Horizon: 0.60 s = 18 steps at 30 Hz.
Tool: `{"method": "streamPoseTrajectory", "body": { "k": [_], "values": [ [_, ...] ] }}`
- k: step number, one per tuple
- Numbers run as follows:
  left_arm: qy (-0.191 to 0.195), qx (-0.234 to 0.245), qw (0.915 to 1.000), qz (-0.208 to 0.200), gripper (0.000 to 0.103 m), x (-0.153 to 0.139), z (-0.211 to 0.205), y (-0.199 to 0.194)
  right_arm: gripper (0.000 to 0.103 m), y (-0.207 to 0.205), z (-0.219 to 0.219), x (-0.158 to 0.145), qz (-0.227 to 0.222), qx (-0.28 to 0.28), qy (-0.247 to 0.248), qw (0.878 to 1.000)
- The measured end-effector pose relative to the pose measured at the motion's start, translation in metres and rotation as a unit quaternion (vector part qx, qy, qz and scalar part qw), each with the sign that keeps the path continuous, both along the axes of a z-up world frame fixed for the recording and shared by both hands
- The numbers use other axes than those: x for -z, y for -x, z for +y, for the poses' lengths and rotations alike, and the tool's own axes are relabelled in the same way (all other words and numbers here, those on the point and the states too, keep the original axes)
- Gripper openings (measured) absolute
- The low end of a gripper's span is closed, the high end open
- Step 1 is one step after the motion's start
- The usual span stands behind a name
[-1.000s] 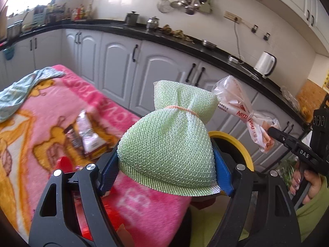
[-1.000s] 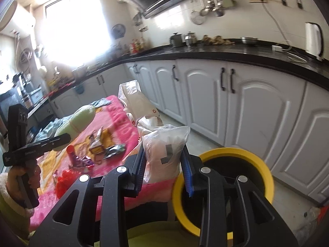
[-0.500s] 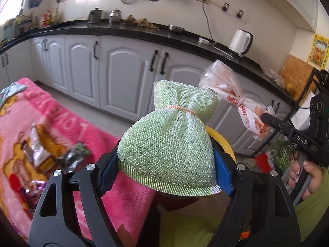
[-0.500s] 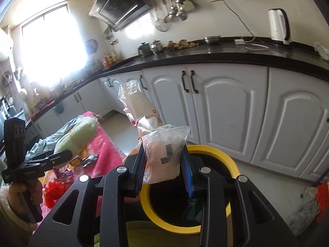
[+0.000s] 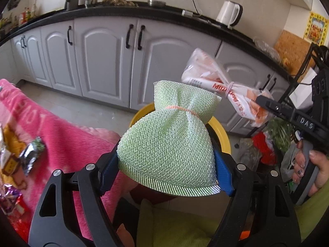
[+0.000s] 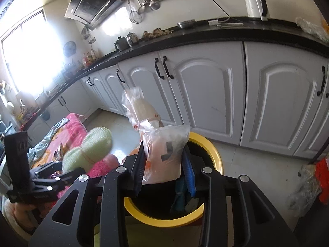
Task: Collect trash
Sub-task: 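Carry both items over the bin and open both tools to drop them, then move both empty tools back over the blanket toward the remaining trash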
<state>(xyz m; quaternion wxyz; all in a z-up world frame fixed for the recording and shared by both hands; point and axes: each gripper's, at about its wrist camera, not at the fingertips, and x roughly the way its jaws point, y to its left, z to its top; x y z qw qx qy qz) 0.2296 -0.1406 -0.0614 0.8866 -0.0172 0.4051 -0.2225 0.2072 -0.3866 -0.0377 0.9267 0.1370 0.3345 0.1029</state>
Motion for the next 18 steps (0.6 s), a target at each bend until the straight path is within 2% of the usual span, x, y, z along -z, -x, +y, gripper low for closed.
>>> {"method": "streamPoseTrajectory", "body": {
  "k": [4, 12, 18],
  "values": [
    [-0.003, 0.007, 1.0000, 0.007, 0.074, 0.011, -0.009, -0.006, 0.047, -0.005, -0.003, 0.007, 0.007, 0.011, -0.010, 1.000],
    [-0.005, 0.000, 0.9998, 0.017, 0.088, 0.024, -0.010, -0.009, 0.056, -0.008, -0.007, 0.013, 0.014, 0.019, -0.015, 1.000],
    [0.005, -0.018, 0.9998, 0.011, 0.089, 0.017, 0.002, -0.006, 0.061, -0.008, -0.001, 0.009, 0.007, 0.010, -0.005, 1.000]
  ]
}}
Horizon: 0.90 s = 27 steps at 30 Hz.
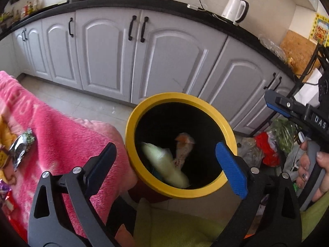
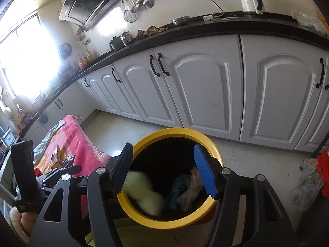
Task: Collect trash
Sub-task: 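Move both empty tools back over the blanket toward the remaining trash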
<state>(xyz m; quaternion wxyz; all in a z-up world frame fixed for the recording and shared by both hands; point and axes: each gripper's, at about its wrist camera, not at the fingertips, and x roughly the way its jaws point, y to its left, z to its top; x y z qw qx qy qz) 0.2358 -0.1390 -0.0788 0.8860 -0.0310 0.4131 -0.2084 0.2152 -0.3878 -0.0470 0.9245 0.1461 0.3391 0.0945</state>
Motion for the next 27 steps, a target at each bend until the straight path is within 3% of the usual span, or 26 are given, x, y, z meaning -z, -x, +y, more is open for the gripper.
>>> {"method": "streamPoseTrajectory", "body": {
  "k": [14, 27],
  "values": [
    [0.032, -0.064, 0.9968, -0.036, 0.092, -0.031, 0.052, 0.020, 0.069, 0.013, 0.040, -0.018, -0.032, -0.049, 0.031, 0.998],
    [0.046, -0.134, 0.9870, -0.076, 0.092, -0.058, 0.113, 0.046, 0.077, 0.028, 0.091, -0.033, -0.066, -0.103, 0.064, 0.990]
  ]
}}
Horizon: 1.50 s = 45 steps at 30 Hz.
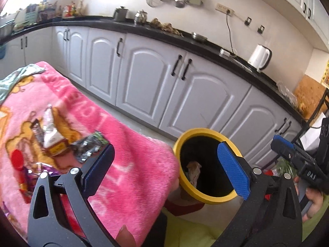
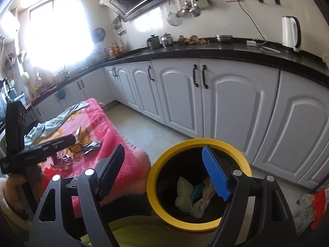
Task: Collect trash
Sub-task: 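Move both empty tools back over the blanket toward the remaining trash, then grasp the red cylinder with the left tool while the right tool grasps the red bag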
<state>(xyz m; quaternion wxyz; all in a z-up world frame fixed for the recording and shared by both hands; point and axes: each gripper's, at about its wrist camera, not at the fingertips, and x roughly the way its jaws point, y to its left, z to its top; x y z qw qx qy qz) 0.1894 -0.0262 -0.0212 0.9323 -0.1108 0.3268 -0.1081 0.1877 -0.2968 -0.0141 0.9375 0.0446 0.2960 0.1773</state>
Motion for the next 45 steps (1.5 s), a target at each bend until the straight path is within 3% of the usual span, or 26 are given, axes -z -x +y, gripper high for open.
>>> {"method": "streamPoseTrajectory", "body": {
  "k": [24, 38, 45],
  "values": [
    [-0.008, -0.124, 0.9916, -0.033, 0.092, -0.018, 0.114, 0.048, 0.082, 0.029, 0.124, -0.003, -0.005, -0.149, 0.040, 0.988],
    [-0.020, -0.197, 0.9800, -0.019, 0.092, -0.005, 0.189, 0.075, 0.082, 0.042, 0.216, 0.014, 0.032, -0.250, 0.040, 0.967],
    [-0.030, -0.198, 0.9797, 0.005, 0.092, 0.012, 0.212, 0.084, 0.082, 0.044, 0.265, 0.034, 0.064, -0.298, 0.049, 0.951]
  ]
}}
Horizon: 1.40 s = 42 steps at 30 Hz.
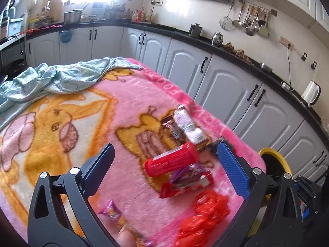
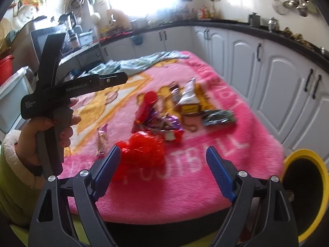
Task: Collect trash
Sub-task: 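Grasp the red cylinder with the left tool while the right tool grasps the red bag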
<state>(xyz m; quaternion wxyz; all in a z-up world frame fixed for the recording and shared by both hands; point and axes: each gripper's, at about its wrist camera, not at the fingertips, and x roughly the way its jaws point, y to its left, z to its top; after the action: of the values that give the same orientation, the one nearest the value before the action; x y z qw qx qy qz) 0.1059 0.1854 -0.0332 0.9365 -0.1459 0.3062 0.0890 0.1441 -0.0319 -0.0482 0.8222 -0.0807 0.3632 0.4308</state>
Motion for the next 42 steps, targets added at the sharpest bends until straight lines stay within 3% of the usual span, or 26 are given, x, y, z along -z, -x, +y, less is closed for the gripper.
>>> {"method": "streamPoseTrajectory", "body": {
  "k": [10, 19, 25, 27, 29, 35, 42],
  "values": [
    [-0.007, 0.047, 0.9979, 0.045, 0.092, 0.029, -0.004, -0.026, 0.082, -0.003, 0.034, 0.029, 0.029, -0.032, 0.015, 0.999],
    [-0.014, 0.084, 0.9936, 0.075, 0.091, 0.040, -0.014, -0.061, 0.073, -0.014, 0.045, 0.045, 0.061, -0.044, 0.014, 0.997],
    [-0.008, 0.089, 0.9914, 0.096, 0.073, 0.047, -0.013, -0.074, 0.061, -0.020, 0.053, 0.051, 0.090, -0.061, 0.003, 0.994],
    [-0.002, 0.087, 0.9913, 0.099, 0.059, 0.049, -0.009, -0.076, 0.048, -0.020, 0.056, 0.052, 0.097, -0.074, -0.001, 0.992],
    [0.006, 0.089, 0.9909, 0.101, 0.048, 0.051, -0.007, -0.075, 0.042, -0.018, 0.058, 0.052, 0.097, -0.081, -0.003, 0.992],
    [0.007, 0.081, 0.9926, 0.090, 0.041, 0.049, -0.003, -0.071, 0.020, -0.008, 0.056, 0.044, 0.073, -0.088, 0.002, 0.993],
    [0.019, 0.049, 0.9966, 0.063, 0.023, 0.034, 0.011, -0.056, 0.015, -0.007, 0.043, 0.036, 0.064, -0.076, -0.010, 0.995]
  ]
}}
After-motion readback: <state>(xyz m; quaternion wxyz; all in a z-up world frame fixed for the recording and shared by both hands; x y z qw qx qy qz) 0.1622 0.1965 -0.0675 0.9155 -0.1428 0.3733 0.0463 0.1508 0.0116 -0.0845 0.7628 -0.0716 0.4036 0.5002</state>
